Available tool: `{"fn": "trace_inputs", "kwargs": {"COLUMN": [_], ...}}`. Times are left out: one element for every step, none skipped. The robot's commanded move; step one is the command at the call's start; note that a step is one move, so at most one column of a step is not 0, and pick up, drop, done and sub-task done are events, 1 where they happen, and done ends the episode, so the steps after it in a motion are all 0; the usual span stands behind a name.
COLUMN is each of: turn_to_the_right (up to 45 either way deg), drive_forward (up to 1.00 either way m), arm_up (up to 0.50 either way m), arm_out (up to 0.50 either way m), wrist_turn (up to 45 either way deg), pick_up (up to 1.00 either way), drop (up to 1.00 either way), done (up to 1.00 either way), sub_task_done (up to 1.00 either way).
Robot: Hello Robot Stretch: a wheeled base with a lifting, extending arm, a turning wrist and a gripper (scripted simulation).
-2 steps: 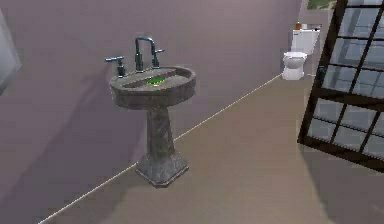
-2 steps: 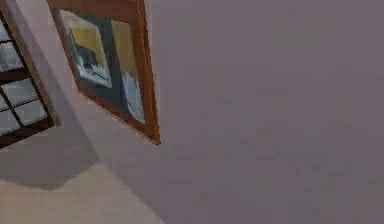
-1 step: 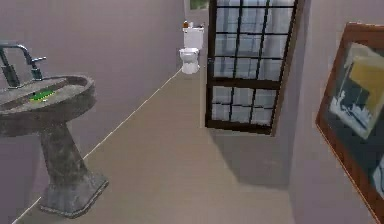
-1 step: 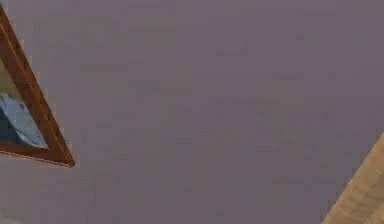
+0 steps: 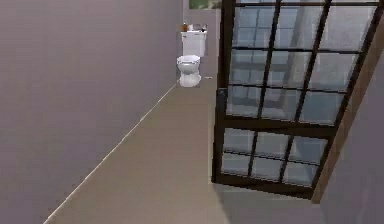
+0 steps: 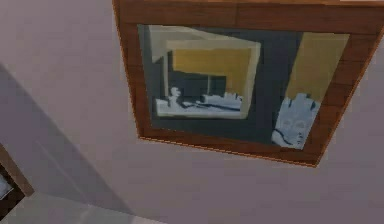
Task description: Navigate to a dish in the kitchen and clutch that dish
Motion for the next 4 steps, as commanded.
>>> {"fn": "trace_inputs", "kwargs": {"turn_to_the_right": [3.0, 0.0, -24.0, 0.0], "drive_forward": [0.0, 0.5, 0.0, 0.95], "arm_up": [0.0, 0.0, 0.0, 0.0], "arm_out": [0.0, 0.0, 0.0, 0.0], "wrist_turn": [0.0, 0.0, 0.0, 0.0], "pick_up": [0.0, 0.0, 0.0, 0.0], "drop": [0.0, 0.0, 0.0, 0.0], "done": [0.0, 0.0, 0.0, 0.0], "sub_task_done": [0.0, 0.0, 0.0, 0.0]}}
